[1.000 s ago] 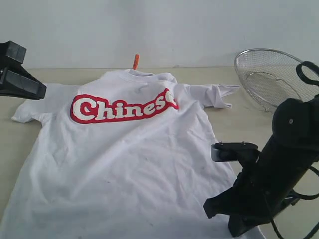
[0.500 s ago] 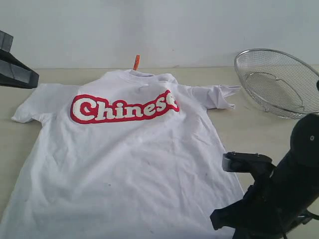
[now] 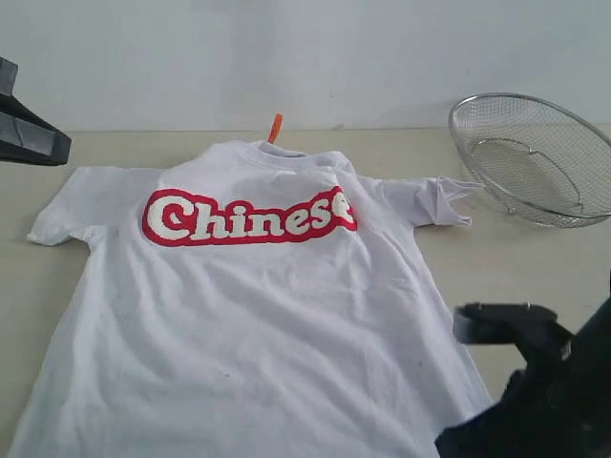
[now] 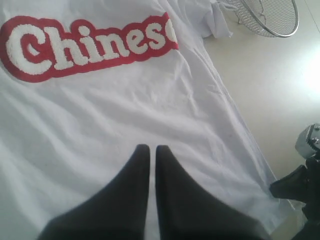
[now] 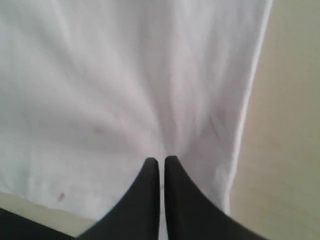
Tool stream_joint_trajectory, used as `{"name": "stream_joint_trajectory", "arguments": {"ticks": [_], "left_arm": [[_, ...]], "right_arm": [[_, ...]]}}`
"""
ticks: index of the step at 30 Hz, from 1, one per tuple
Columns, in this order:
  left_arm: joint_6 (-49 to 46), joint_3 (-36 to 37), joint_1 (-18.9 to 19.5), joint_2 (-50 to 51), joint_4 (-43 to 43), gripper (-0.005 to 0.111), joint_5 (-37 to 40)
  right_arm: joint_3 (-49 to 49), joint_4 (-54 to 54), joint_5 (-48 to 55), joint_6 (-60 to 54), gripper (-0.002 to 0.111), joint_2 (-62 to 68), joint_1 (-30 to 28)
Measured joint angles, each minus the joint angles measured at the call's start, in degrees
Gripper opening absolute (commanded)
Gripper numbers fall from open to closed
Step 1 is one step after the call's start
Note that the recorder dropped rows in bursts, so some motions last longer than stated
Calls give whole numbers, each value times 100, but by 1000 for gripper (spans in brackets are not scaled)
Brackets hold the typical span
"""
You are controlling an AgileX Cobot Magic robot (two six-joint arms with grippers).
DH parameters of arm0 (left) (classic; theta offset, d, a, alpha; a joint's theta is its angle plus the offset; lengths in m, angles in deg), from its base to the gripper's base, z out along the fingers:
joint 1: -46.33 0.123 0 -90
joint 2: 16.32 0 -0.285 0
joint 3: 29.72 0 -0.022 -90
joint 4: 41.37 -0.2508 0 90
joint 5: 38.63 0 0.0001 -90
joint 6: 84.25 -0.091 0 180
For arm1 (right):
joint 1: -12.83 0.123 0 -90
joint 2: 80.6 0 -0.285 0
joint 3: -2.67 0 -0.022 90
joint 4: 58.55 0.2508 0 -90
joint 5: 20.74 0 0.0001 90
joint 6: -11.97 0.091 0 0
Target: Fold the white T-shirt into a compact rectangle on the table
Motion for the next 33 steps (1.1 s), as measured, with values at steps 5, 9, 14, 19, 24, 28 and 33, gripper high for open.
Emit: {"name": "stream_joint_trajectory", "arguments": {"ticks": [5, 9, 14, 19, 24, 28, 33], "left_arm": [[-25, 0, 0, 0, 0, 5, 0], [-59, 0, 0, 0, 0, 5, 0], [-67, 0, 0, 0, 0, 5, -33], [-67, 0, 0, 0, 0, 5, -33], [-67, 0, 0, 0, 0, 5, -70], [-67, 0, 0, 0, 0, 5, -120], [-67, 0, 0, 0, 0, 5, -118]], "right_arm": [[-1295, 46, -621, 14, 0, -48, -41], [-2991, -100, -679, 14, 0, 821, -476], [-5209, -194, -416, -153, 0, 2724, -805], [-6771, -217, -160, -153, 0, 3916, -818], [-7880, -217, 321, -174, 0, 4801, -828], [-8220, -217, 333, -174, 0, 5080, -828], [-8981, -196, 343, -174, 0, 5131, -828]]}}
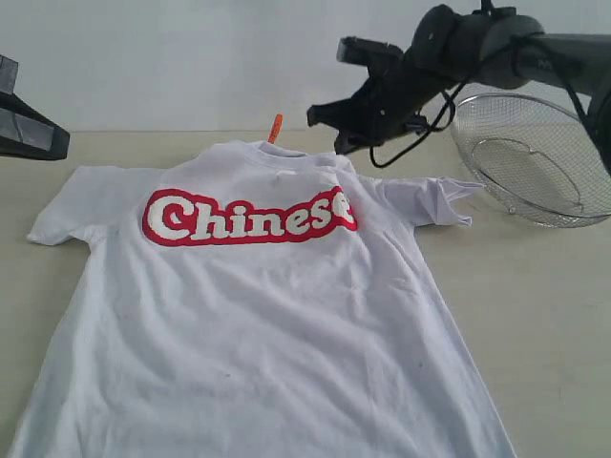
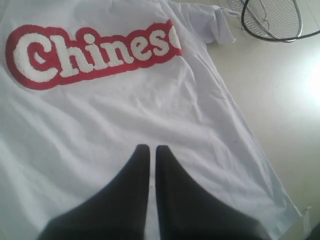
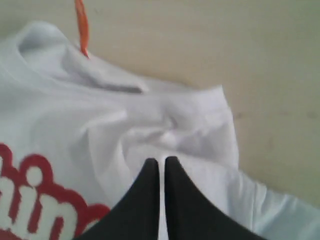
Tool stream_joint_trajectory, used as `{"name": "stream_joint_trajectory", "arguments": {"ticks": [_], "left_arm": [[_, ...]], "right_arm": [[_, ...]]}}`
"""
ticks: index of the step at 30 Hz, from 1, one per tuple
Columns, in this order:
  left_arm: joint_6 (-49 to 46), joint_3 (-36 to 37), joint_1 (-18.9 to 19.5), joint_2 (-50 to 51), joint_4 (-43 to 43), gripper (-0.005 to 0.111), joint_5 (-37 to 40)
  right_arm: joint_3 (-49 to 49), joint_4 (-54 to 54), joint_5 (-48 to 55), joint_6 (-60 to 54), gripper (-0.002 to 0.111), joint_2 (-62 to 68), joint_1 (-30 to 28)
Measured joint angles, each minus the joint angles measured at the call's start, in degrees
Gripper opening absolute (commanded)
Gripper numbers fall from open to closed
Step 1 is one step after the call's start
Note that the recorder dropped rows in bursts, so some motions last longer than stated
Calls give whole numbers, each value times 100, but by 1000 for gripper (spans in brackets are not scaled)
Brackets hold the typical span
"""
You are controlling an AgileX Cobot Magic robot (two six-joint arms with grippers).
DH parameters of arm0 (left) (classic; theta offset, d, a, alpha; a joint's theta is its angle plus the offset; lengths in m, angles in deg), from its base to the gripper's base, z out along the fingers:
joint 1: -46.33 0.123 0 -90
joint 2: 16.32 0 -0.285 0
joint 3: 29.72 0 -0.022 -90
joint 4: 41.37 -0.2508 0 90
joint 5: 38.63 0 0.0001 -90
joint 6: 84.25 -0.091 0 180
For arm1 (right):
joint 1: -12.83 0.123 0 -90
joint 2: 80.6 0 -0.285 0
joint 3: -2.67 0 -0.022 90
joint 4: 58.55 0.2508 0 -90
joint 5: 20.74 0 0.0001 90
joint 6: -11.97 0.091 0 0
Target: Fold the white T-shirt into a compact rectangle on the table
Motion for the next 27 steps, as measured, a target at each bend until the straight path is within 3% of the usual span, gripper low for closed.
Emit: {"name": "stream_joint_trajectory", "arguments": {"ticks": [10, 27], "left_arm": [[0, 5, 0, 0, 0, 5, -112], [0, 5, 0, 0, 0, 5, -150]], "right_arm": [[-1691, -202, 560, 184, 0, 1116, 0], [-1842, -557, 509, 197, 0, 1652, 0]]}}
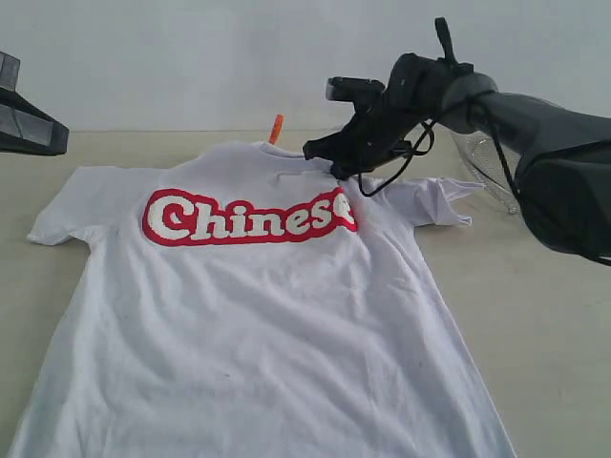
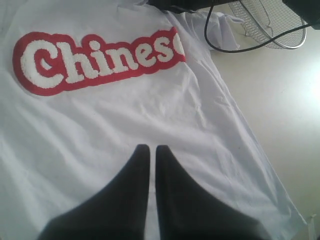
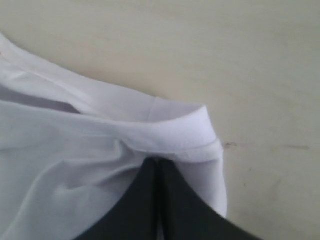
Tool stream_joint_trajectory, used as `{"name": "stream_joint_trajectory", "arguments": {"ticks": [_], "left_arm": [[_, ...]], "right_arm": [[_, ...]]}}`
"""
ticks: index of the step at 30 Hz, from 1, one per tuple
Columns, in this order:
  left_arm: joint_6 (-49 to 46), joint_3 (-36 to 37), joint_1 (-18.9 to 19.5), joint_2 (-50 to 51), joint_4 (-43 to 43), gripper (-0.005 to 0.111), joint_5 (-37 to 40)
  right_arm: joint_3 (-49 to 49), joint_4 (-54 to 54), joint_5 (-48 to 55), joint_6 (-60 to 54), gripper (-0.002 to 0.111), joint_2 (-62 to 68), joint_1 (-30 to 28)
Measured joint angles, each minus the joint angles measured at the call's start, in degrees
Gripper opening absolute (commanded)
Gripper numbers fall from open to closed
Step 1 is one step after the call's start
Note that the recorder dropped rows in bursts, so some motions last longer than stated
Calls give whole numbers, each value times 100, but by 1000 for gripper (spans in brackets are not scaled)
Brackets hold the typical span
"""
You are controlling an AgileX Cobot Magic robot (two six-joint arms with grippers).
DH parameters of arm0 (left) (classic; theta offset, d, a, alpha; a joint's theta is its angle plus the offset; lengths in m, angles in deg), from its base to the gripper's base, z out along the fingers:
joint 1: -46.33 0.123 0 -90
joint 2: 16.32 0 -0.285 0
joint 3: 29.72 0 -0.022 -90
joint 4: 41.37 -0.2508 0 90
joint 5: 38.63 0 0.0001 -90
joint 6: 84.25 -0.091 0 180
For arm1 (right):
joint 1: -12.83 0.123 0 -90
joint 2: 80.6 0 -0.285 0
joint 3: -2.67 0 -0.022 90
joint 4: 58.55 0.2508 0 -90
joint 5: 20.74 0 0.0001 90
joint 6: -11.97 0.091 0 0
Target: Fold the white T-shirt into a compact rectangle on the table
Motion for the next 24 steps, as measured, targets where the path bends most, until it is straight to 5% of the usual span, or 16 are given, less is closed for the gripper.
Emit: {"name": "stream_joint_trajectory", "arguments": {"ticks": [24], "left_arm": [[-200, 13, 0, 510, 137, 5, -363]], "right_arm": [[-173, -143, -1106, 155, 0, 290, 53]]}}
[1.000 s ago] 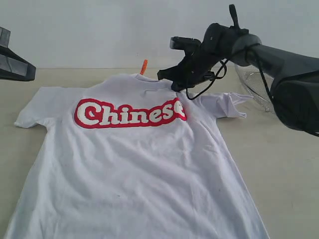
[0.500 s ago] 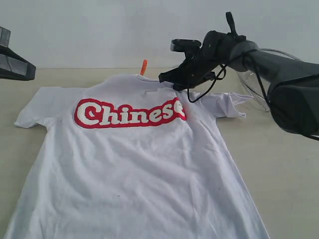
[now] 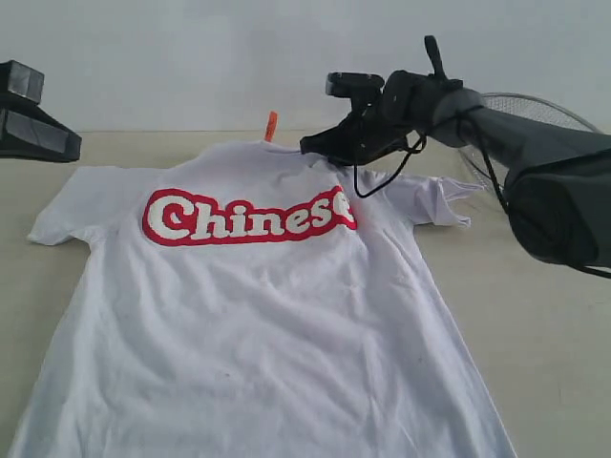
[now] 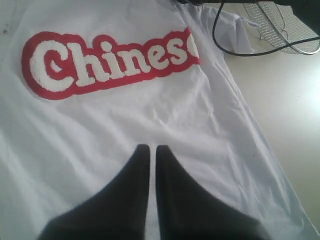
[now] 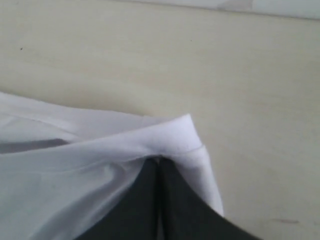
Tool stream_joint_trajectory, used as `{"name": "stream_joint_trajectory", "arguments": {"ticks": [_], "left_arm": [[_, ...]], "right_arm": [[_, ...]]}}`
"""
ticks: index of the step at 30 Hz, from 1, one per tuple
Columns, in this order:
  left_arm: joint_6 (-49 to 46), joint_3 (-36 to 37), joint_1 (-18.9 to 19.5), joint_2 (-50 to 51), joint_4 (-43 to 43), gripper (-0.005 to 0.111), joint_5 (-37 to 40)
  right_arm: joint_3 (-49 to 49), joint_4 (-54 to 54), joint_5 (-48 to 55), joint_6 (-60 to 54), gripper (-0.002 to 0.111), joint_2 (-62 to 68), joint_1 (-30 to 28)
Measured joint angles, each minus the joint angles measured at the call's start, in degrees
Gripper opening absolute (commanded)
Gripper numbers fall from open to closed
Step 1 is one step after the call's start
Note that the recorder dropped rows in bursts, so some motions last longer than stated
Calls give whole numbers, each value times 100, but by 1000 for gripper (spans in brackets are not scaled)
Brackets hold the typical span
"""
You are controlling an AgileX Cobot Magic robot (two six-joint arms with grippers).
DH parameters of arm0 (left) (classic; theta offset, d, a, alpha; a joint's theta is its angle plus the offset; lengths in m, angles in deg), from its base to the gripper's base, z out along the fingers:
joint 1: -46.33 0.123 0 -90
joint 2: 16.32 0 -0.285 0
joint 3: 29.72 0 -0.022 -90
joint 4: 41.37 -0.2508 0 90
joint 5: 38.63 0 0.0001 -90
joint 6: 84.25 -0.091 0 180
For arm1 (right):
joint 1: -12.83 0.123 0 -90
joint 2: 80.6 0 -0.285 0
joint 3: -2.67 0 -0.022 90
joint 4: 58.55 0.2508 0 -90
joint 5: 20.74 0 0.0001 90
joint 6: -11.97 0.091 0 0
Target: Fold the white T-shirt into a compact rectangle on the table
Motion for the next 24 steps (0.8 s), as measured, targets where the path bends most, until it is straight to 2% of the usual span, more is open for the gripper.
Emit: {"name": "stream_joint_trajectory", "arguments": {"ticks": [4, 6, 8, 10, 15, 24], "left_arm": [[-756, -52, 0, 765, 648, 5, -122], [-1082, -350, 0, 1270, 973, 5, -122], [-1291, -1137, -150, 2015, 1150, 5, -91], [-1316, -1768, -325, 2605, 1174, 5, 98], [-1339, -2647, -605, 3281, 1188, 5, 380], [-1188, -3912, -623, 4334, 817, 5, 630]], "right_arm": [[-383, -13, 101, 100, 0, 36, 0], [-630, -33, 329, 144, 0, 36, 0], [-774, -33, 527, 217, 0, -161, 0], [-813, -68, 495, 231, 0, -460, 0], [-877, -78, 518, 185, 0, -760, 0], [-877, 36, 1663, 275, 0, -898, -455]]}}
